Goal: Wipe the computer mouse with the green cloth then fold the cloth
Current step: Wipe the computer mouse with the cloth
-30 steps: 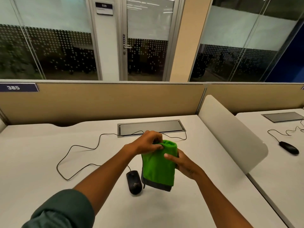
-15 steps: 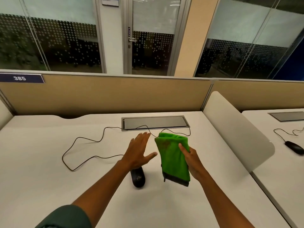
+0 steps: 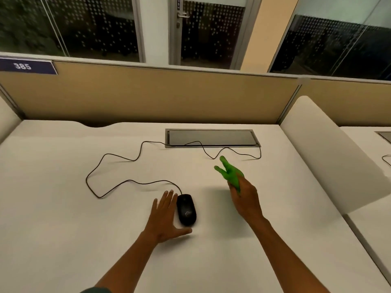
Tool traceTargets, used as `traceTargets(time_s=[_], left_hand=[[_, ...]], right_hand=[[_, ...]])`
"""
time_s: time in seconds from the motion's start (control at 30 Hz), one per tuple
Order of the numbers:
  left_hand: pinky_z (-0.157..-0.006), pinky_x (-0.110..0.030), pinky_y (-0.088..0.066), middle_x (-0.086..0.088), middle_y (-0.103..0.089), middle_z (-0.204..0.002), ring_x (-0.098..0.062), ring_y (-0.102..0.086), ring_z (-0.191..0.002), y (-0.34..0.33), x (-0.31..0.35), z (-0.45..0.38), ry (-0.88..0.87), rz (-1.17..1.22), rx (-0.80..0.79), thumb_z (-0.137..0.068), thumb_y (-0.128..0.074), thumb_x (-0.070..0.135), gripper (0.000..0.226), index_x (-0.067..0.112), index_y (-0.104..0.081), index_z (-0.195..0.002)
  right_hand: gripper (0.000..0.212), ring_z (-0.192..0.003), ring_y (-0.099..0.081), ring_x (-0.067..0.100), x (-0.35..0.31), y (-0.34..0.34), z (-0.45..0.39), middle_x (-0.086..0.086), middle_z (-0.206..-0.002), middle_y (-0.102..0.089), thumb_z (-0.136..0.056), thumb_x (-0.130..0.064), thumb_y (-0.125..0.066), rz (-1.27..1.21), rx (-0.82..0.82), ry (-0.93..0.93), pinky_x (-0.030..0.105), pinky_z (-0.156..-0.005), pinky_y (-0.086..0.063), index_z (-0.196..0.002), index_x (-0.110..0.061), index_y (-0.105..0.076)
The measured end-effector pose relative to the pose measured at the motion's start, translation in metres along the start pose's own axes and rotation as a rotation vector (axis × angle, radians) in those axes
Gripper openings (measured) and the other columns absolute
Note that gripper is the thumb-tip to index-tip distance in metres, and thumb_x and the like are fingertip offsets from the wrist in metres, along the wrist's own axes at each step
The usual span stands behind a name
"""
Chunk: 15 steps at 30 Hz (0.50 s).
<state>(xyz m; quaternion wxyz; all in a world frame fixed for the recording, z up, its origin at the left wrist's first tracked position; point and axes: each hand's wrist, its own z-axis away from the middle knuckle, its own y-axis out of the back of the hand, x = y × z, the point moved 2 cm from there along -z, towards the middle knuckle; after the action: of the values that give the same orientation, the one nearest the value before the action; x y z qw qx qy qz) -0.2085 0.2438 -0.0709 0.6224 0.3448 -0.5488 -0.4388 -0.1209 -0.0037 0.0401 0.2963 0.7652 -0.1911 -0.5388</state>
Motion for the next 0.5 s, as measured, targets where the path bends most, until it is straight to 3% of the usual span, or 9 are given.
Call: traceTargets(time_s=[0.07,0.1,0.2,0.23,0.33,0.4,0.5], left_hand=[[-0.122,-0.046,0.007,-0.002,0.012,-0.163,-0.019,0.017,-0.149,-0.006,-0.004,-0.004,0.001,0.014,0.006,-0.056,-0.041,0.096,0.134,0.016,0.007,-0.153],[-0.122,-0.046,0.006,-0.002,0.011,-0.163,-0.018,0.016,-0.149,-0.009,-0.006,-0.007,-0.001,0.027,0.015,-0.054,-0.042,0.096,0.136,0.016,0.006,-0.153],[-0.122,-0.047,0.004,-0.002,0.007,-0.164,-0.018,0.013,-0.150,-0.014,-0.010,-0.015,-0.009,0.077,0.044,-0.049,-0.047,0.097,0.142,0.014,0.003,-0.153],[-0.122,-0.047,0.004,-0.002,0.006,-0.164,-0.017,0.012,-0.150,-0.017,-0.012,-0.017,-0.014,0.088,0.047,-0.049,-0.047,0.097,0.143,0.014,0.002,-0.153],[-0.122,-0.048,0.007,0.002,0.007,-0.162,-0.016,0.012,-0.150,-0.022,-0.016,-0.021,-0.046,0.095,0.073,-0.050,-0.045,0.097,0.140,0.014,-0.002,-0.153],[-0.122,-0.048,0.009,0.005,0.008,-0.160,-0.015,0.012,-0.150,-0.025,-0.017,-0.022,-0.074,0.101,0.093,-0.053,-0.045,0.096,0.136,0.014,-0.005,-0.153],[-0.122,-0.048,0.009,0.004,0.003,-0.160,-0.017,0.009,-0.151,-0.027,-0.017,-0.025,-0.093,0.108,0.115,-0.063,-0.045,0.084,0.121,0.013,-0.009,-0.153]], right_hand=[[0.048,-0.119,-0.055,0.001,0.005,-0.029,0.014,-0.024,-0.137,-0.051,-0.094,-0.017,-0.049,0.129,-0.089,-0.027,0.025,-0.097,-0.048,-0.136,-0.040,-0.044],[0.047,-0.113,-0.059,0.002,0.005,-0.042,0.021,-0.024,-0.130,-0.058,-0.092,-0.021,-0.049,0.209,-0.082,-0.012,0.025,-0.094,-0.049,-0.134,-0.041,-0.046],[0.042,-0.101,-0.056,-0.009,-0.003,-0.073,0.039,-0.030,-0.115,-0.061,-0.093,-0.030,-0.045,0.306,-0.107,0.095,0.003,-0.091,-0.036,-0.131,-0.048,-0.048],[0.039,-0.105,-0.055,-0.006,-0.006,-0.084,0.044,-0.026,-0.118,-0.061,-0.095,-0.033,-0.045,0.270,-0.113,0.078,0.006,-0.096,-0.036,-0.133,-0.044,-0.049],[0.048,-0.129,-0.049,0.026,-0.002,-0.120,0.057,0.006,-0.140,-0.054,-0.091,-0.020,-0.056,0.189,-0.169,-0.002,0.043,-0.110,-0.037,-0.138,-0.018,-0.048],[0.056,-0.140,-0.034,0.028,-0.002,-0.134,0.062,0.006,-0.151,-0.039,-0.089,-0.022,-0.053,0.282,-0.261,0.030,0.047,-0.114,-0.028,-0.144,-0.018,-0.040],[0.063,-0.147,-0.013,0.022,0.000,-0.146,0.066,-0.001,-0.160,-0.016,-0.092,-0.045,-0.039,0.410,-0.369,0.084,0.048,-0.119,-0.014,-0.150,-0.032,-0.018]])
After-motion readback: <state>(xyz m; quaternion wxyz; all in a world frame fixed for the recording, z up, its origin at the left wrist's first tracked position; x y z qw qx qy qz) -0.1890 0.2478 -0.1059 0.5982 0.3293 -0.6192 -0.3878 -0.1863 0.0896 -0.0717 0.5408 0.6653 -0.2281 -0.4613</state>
